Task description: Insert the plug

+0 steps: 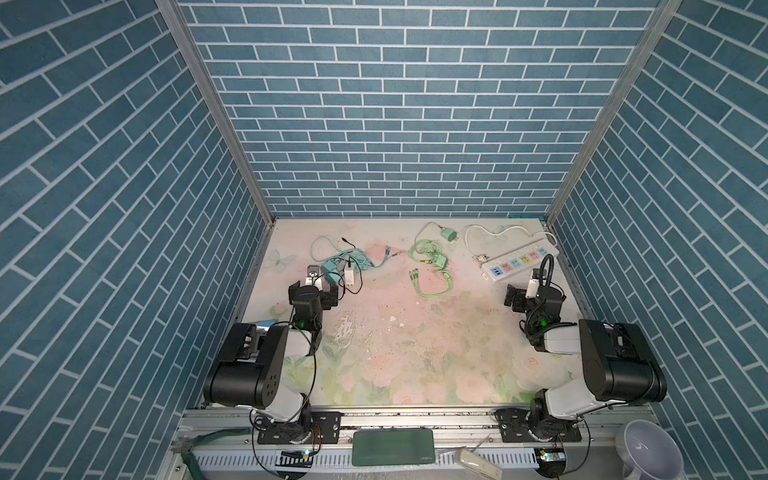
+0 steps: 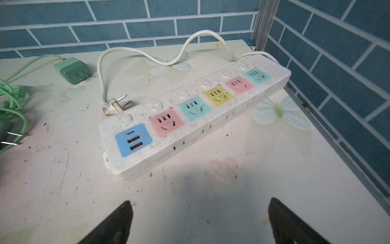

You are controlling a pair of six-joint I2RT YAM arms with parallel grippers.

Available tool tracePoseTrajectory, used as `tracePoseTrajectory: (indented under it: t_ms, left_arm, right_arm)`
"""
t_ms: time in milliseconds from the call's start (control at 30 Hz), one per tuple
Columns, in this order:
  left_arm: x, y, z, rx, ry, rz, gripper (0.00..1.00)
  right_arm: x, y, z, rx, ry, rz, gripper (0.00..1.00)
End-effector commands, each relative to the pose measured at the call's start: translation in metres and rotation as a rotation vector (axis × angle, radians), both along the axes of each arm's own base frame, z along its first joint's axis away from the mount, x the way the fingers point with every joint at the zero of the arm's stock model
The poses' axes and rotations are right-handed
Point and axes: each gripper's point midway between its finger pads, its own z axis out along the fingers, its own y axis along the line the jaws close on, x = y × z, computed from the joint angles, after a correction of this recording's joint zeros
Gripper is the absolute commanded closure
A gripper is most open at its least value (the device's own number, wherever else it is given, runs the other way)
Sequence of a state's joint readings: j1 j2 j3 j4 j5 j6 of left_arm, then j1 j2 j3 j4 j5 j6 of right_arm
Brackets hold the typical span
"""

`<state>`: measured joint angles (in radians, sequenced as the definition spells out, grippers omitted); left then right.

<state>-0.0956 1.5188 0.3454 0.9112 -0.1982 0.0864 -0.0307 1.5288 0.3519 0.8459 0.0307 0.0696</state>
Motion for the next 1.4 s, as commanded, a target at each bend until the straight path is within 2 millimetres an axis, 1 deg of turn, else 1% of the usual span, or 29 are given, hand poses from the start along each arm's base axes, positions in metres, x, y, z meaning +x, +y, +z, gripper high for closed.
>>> tracePoseTrajectory:
  t_ms: [0,700,1067,1133,1167,1267,1367]
  left_arm:
    - [0.004,0.004,0.004,0.006,-0.016,0.012,0.0]
    - [0.005,0.005,0.003,0.001,-0.007,0.015,0.0]
    - [0.004,0.005,0.004,0.003,-0.013,0.016,0.0]
    - [0.004,0.0,0.006,0.006,-0.016,-0.01,0.0]
    - [0.003,0.0,0.009,0.007,-0.022,-0.016,0.0]
    - [0.002,-0.002,0.027,0.022,-0.015,-0.011,0.0]
    - [0.005,0.003,0.044,0.03,0.028,0.036,0.0]
  right_arm:
    - [0.013,0.0,0.015,-0.034,-0.049,0.009,0.01]
    - [0.013,0.001,0.016,-0.033,-0.049,0.012,0.01]
    - [0.012,-0.002,0.016,-0.041,-0.055,0.001,0.01]
    - [0.011,-0.003,0.019,-0.046,-0.059,-0.008,0.01]
    - [0.01,-0.004,0.025,-0.047,-0.066,-0.014,0.01]
    - [0.007,-0.011,0.041,-0.048,-0.058,-0.059,0.01]
    - [0.007,-0.012,0.051,-0.031,-0.005,-0.075,0.01]
